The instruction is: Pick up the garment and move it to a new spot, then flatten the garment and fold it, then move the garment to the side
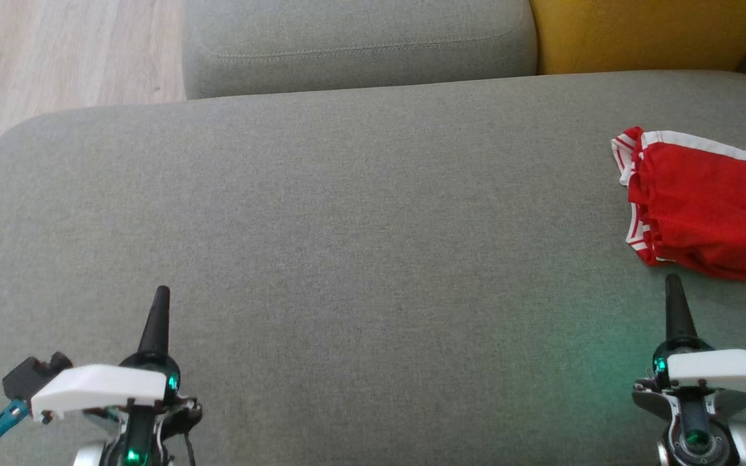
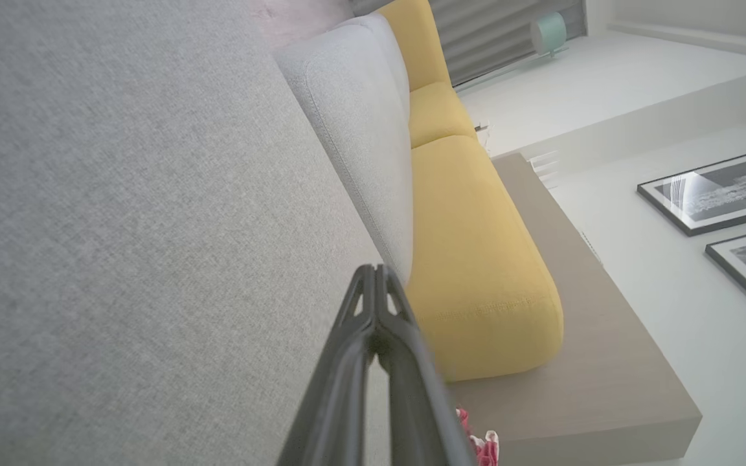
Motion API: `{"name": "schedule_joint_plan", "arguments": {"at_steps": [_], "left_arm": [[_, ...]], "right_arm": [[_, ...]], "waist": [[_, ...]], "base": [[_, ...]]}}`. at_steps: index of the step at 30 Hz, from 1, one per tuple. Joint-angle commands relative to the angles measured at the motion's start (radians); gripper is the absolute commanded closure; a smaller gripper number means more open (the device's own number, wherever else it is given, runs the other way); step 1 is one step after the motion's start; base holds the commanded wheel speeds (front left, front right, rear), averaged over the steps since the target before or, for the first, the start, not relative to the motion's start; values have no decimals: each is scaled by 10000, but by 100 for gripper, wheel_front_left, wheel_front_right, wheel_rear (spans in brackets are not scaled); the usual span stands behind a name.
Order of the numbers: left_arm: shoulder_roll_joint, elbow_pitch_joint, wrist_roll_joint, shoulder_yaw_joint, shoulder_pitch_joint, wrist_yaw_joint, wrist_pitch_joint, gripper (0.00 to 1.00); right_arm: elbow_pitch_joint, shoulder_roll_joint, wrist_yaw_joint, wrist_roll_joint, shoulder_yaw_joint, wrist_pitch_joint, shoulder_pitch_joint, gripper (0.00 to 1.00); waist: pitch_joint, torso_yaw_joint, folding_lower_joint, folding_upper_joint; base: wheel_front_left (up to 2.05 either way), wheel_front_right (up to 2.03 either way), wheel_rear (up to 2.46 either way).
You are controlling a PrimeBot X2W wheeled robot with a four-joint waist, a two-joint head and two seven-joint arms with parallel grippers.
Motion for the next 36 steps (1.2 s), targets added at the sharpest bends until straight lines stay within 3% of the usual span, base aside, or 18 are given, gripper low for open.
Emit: {"name": "schedule_joint_plan", "arguments": {"at_steps": [1,36], "left_arm": [[165,-286,-312,355,-584,-124,66,100],[168,-43,-3745,1264,-730,-384,1089,100]], "right_arm": [[-408,-147,50,362,102,99,-480,100],[-489,-134,68,4330,-291,1103,-558,100]], "waist": [[-10,-4,0,0],[-205,-93,0,0]], "base": [[0,0,0],[0,0,0]]}}
